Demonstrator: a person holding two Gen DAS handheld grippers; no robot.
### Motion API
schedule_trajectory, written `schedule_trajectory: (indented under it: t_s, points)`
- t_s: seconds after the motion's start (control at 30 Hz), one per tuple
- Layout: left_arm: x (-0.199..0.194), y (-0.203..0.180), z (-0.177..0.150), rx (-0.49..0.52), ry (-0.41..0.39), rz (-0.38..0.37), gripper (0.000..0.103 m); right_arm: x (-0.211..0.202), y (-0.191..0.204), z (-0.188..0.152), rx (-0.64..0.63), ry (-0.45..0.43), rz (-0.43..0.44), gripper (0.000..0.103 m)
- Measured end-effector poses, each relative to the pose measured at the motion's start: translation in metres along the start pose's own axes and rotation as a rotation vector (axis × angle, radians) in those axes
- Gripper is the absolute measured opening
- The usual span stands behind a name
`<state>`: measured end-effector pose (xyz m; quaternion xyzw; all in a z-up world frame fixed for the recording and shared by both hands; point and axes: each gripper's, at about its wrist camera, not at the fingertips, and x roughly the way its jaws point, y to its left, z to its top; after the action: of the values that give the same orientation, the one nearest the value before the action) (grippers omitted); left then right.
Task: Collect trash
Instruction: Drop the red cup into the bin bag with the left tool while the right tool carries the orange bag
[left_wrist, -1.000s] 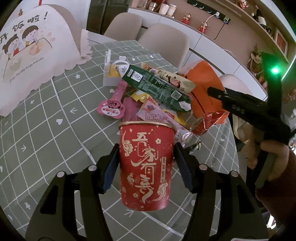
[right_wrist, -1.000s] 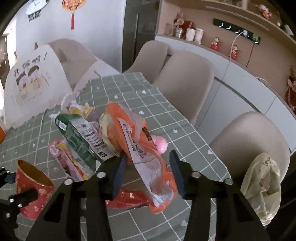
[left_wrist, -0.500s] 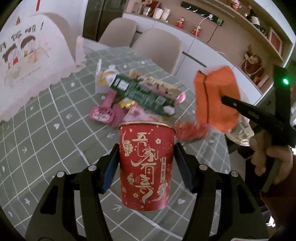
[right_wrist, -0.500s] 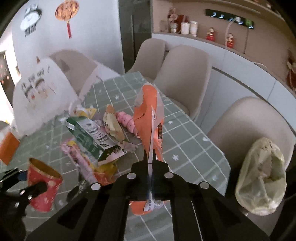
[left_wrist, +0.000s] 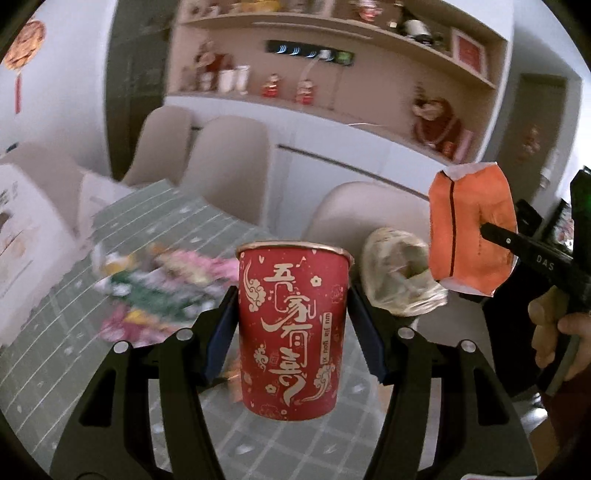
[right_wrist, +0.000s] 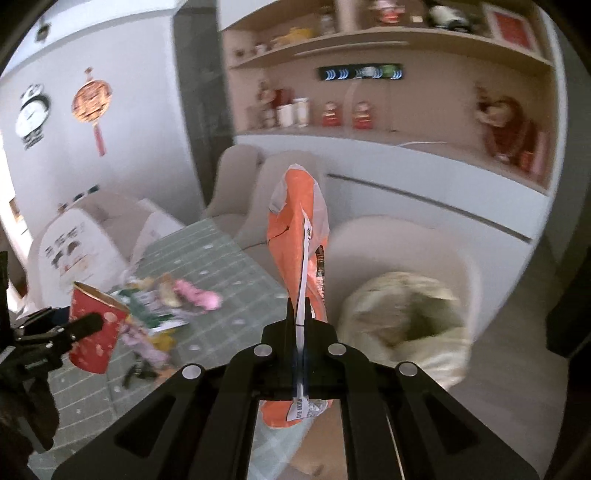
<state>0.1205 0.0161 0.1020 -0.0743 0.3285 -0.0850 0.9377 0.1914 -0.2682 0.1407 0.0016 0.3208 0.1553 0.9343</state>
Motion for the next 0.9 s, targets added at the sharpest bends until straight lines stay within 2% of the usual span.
schedule_trajectory:
  t_s: [0.23,0.4,0.6,0.73,0.8,0.9]
  points:
    - [0.073,-0.093,0.036,0.035,0.039,-0.174,0.056,-0.030,-0.121,0.004,0.073,-0.043,-0.155,0.004]
    - [0.153,-0.158,0.060,0.032,0.125,-0.275,0.056,-0.028,-0.198,-0.005,0.154,-0.055,-0.197,0.004]
    - [0.248,-0.203,0.072,0.017,0.252,-0.287,0.058,0.000,-0.267,-0.016,0.234,-0.038,-0.201,0.004]
    - [0.299,-0.207,0.067,-0.013,0.332,-0.267,0.063,0.025,-0.293,-0.020,0.251,-0.011,-0.181,0.004]
    - [0.315,-0.201,0.065,-0.033,0.354,-0.234,0.070,0.040,-0.300,-0.020,0.244,0.004,-0.164,0.004]
    - [0.319,-0.190,0.066,-0.069,0.342,-0.195,0.072,0.065,-0.300,-0.017,0.242,0.025,-0.114,0.004]
